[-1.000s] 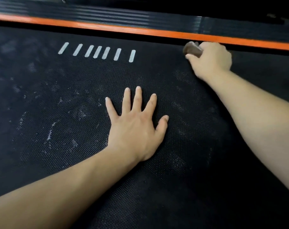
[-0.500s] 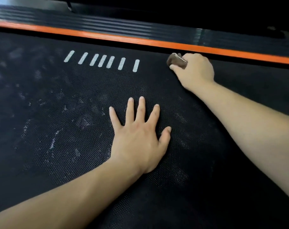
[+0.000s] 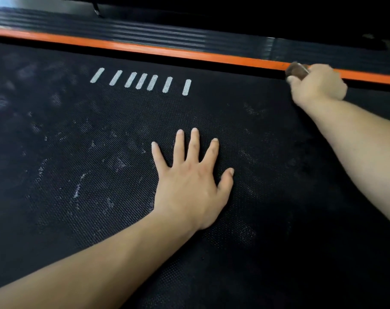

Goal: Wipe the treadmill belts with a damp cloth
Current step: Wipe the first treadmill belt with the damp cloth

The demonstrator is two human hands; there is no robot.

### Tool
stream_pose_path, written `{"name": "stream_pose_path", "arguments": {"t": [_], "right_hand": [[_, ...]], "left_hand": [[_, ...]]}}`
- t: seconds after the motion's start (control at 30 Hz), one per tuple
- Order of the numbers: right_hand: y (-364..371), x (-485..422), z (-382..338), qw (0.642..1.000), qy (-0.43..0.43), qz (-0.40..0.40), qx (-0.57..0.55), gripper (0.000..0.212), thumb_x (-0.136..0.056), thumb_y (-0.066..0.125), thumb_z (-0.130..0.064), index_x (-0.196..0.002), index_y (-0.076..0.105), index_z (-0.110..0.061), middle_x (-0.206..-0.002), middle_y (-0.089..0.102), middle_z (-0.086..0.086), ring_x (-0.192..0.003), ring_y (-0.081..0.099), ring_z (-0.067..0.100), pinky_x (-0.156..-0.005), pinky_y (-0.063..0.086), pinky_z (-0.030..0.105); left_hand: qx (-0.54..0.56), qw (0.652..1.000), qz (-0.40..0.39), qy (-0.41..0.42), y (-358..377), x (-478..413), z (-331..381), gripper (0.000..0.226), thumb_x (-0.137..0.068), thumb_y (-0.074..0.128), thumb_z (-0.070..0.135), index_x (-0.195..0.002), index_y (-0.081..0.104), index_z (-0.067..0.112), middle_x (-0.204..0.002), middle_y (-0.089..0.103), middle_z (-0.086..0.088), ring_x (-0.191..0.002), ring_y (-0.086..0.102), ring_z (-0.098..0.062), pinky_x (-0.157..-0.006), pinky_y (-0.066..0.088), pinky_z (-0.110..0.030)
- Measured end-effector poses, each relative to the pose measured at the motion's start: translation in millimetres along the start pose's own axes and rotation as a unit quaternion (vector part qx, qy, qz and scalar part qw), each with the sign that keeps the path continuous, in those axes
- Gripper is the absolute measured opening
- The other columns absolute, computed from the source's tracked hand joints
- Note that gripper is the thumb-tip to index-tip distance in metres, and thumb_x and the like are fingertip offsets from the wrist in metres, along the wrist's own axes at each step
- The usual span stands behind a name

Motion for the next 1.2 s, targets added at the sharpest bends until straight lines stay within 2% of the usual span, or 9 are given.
{"name": "stream_pose_path", "arguments": {"t": [0.23,0.4,0.57,0.73,0.83,0.93,1.0,1.1,1.2], "right_hand": [[0,59,-7,0.975,-0.205,-0.073,-0.040,0.039,-0.089,0.062,-0.060,-0.084,0.062,-0.021,-0.088,0.063,0.003,-0.085,0.057,0.029,-0.072,0.046,0.038],[-12,24,3,0.998,-0.066,-0.014,-0.010,0.040,-0.090,0.061,-0.059,-0.100,0.067,-0.020,-0.105,0.071,0.010,-0.102,0.065,0.038,-0.087,0.051,0.044],[-10,66,4,0.969,-0.241,-0.055,0.011,0.040,-0.092,0.058,-0.060,-0.089,0.064,-0.021,-0.092,0.064,0.009,-0.088,0.061,0.034,-0.076,0.049,0.041],[-25,43,29,0.996,-0.090,-0.015,0.011,0.040,-0.092,0.058,-0.058,-0.090,0.064,-0.018,-0.095,0.068,0.009,-0.091,0.063,0.035,-0.075,0.048,0.039],[-18,79,15,0.984,-0.174,-0.023,0.003,0.041,-0.091,0.058,-0.060,-0.092,0.066,-0.020,-0.095,0.066,0.008,-0.088,0.062,0.035,-0.073,0.048,0.038],[-21,120,22,0.957,-0.276,-0.090,-0.029,0.034,-0.091,0.061,-0.057,-0.077,0.053,-0.027,-0.082,0.053,-0.001,-0.074,0.051,0.025,-0.067,0.039,0.035],[-25,111,35,0.962,-0.266,-0.068,0.000,0.035,-0.091,0.059,-0.060,-0.076,0.052,-0.029,-0.080,0.054,-0.002,-0.076,0.054,0.026,-0.071,0.042,0.038],[-32,92,41,0.992,-0.130,-0.010,0.003,0.042,-0.091,0.054,-0.064,-0.087,0.063,-0.022,-0.088,0.063,0.003,-0.088,0.062,0.033,-0.082,0.047,0.044],[-28,137,25,0.979,-0.199,-0.027,-0.017,0.040,-0.091,0.057,-0.060,-0.094,0.068,-0.021,-0.090,0.062,0.006,-0.086,0.061,0.034,-0.079,0.044,0.044]], "left_hand": [[-0.014,1.000,-0.006,-0.002,0,0,1,0.073,-0.099,0.012,0.071,-0.163,0.009,0.037,-0.174,-0.001,-0.004,-0.159,-0.012,-0.030,-0.119,-0.008,-0.071],[-0.007,1.000,-0.001,-0.005,1,-1,0,0.073,-0.098,0.011,0.071,-0.163,0.011,0.037,-0.174,0.000,-0.003,-0.159,-0.012,-0.029,-0.120,-0.007,-0.070],[-0.006,1.000,0.000,-0.002,0,-1,0,0.073,-0.098,0.010,0.071,-0.163,0.012,0.038,-0.174,0.001,-0.003,-0.159,-0.010,-0.029,-0.120,-0.007,-0.070],[-0.007,1.000,0.001,-0.004,1,-1,0,0.073,-0.098,0.012,0.072,-0.163,0.012,0.038,-0.174,0.001,-0.004,-0.159,-0.010,-0.029,-0.120,-0.007,-0.071],[-0.009,1.000,0.001,-0.004,1,-1,0,0.074,-0.098,0.011,0.072,-0.163,0.012,0.038,-0.174,0.002,-0.003,-0.159,-0.010,-0.029,-0.120,-0.007,-0.070],[-0.006,1.000,0.002,-0.005,2,-2,-1,0.074,-0.097,0.012,0.072,-0.163,0.014,0.038,-0.174,0.002,-0.003,-0.159,-0.009,-0.029,-0.120,-0.008,-0.070],[-0.005,1.000,0.001,-0.006,3,-1,0,0.073,-0.098,0.013,0.072,-0.163,0.013,0.038,-0.174,0.002,-0.003,-0.159,-0.010,-0.028,-0.120,-0.009,-0.070],[-0.003,1.000,0.003,-0.007,4,-1,-1,0.073,-0.098,0.013,0.073,-0.162,0.014,0.039,-0.174,0.003,-0.003,-0.159,-0.009,-0.028,-0.120,-0.009,-0.070],[-0.008,1.000,0.007,-0.007,4,-2,-1,0.074,-0.096,0.012,0.073,-0.162,0.016,0.039,-0.174,0.005,-0.004,-0.160,-0.007,-0.028,-0.120,-0.006,-0.071]]}}
Point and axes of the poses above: each hand's wrist, its own x-axis away from the middle knuckle, its own y-axis out of the palm, z = x × y, the point moved 1 cm from there along -x, towards the middle knuckle
